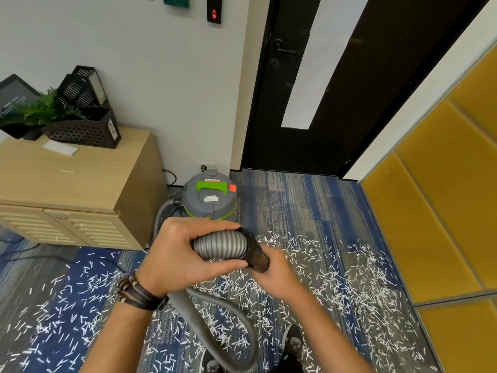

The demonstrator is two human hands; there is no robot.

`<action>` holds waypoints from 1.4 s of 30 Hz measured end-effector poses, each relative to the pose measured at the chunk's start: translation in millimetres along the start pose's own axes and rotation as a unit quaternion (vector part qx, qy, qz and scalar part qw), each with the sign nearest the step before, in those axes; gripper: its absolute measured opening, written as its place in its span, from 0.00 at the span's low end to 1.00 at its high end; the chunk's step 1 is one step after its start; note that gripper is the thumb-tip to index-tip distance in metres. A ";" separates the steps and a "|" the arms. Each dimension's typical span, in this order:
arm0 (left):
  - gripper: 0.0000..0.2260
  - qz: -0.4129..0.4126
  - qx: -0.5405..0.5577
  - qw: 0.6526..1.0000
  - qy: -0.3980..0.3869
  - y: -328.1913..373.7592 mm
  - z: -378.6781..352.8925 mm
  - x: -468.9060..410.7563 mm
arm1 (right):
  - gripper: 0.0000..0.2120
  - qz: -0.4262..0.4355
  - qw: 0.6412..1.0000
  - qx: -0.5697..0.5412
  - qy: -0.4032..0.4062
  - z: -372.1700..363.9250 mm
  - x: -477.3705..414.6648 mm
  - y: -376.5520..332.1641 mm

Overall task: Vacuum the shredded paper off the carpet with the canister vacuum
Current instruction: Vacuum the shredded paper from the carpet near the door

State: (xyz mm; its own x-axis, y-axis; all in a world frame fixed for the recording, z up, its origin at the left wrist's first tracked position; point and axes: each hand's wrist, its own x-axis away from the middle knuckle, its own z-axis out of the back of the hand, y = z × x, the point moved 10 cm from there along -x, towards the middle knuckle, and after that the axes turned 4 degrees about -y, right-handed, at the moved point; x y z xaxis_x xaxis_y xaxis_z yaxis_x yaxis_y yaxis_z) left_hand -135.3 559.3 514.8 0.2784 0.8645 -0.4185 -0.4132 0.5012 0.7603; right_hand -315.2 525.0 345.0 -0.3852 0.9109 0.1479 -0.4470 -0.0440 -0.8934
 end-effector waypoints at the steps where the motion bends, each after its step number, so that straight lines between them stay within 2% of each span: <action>1: 0.26 0.007 0.005 1.000 -0.004 -3.0 0.8 2.1 | 0.15 -0.002 1.000 -0.008 -0.010 -5.6 1.7 1.7; 4: 0.26 0.018 0.016 1.000 -0.014 -6.2 0.9 8.9 | 0.09 -0.006 1.000 -0.018 -0.006 -15.3 11.2 10.8; 8: 0.25 0.018 0.004 1.000 -0.008 -2.7 -1.3 17.5 | 0.14 -0.001 1.000 -0.001 0.006 -11.6 16.4 11.8; 12: 0.25 0.014 -0.019 1.000 0.000 -1.4 0.3 17.7 | 0.09 -0.002 0.999 0.031 0.010 -4.1 10.9 16.0; 16: 0.25 0.021 -0.003 1.000 -0.005 -8.1 -11.3 16.9 | 0.11 -0.005 0.998 0.057 0.008 3.3 7.1 21.6; 23: 0.26 0.039 0.026 0.999 -0.018 -21.1 -33.9 24.4 | 0.10 -0.030 0.998 0.054 -0.019 3.8 20.3 45.9; 30: 0.26 0.023 -0.005 1.000 -0.008 -12.7 -30.0 23.3 | 0.09 -0.015 0.997 0.073 0.000 11.4 11.8 36.1; 35: 0.26 0.051 0.014 0.998 -0.027 -28.4 -39.0 27.2 | 0.10 -0.035 0.996 0.083 -0.016 7.7 11.0 48.5; 42: 0.26 0.049 0.004 0.999 -0.018 -22.3 -32.3 27.2 | 0.09 -0.038 0.998 0.056 -0.014 2.5 16.6 48.4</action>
State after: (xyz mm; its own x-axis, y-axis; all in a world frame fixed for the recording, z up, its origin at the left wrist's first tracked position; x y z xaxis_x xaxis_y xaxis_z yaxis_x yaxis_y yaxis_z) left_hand -146.4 572.9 470.4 0.2674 0.9073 -0.3245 -0.4336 0.4141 0.8003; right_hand -345.2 536.9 305.3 -0.3679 0.9019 0.2264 -0.5632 -0.0224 -0.8260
